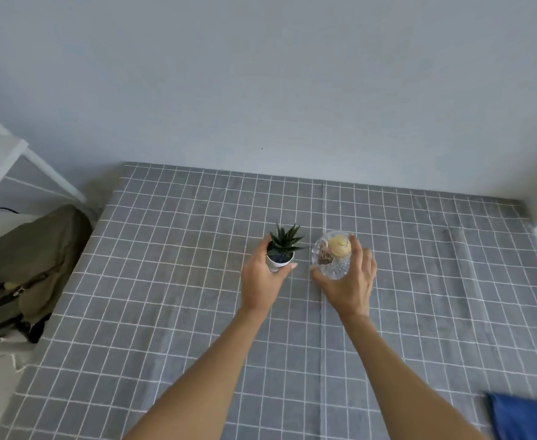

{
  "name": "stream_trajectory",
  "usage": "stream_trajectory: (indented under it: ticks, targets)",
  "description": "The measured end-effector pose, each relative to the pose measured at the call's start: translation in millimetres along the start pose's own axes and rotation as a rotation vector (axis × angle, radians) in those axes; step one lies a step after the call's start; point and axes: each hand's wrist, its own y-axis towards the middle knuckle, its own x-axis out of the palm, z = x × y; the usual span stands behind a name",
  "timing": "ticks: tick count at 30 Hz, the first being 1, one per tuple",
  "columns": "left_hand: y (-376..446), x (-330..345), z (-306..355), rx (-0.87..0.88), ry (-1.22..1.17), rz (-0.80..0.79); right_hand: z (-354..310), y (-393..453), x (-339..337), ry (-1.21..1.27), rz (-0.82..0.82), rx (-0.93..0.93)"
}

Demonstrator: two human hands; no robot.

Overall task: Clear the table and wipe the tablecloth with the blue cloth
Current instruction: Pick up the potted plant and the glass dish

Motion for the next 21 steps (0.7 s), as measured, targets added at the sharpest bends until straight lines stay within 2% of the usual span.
stream_trajectory:
  ticks: [7,15,21]
  targets:
    - [22.5,44.7,5.6,0.015,-0.056,-0.031,24.6,27.7,10.2,0.000,-0.046,0.099]
    - [43.4,70.7,8.5,-0.030,-0.072,-0.007,23.2,46.5,13.1,0.000,-0.109,0.124]
    - [49.3,76.2,10.4,-0.049,-0.074,-0.004,25.5,51.0,12.1,0.009,-0.058,0.128]
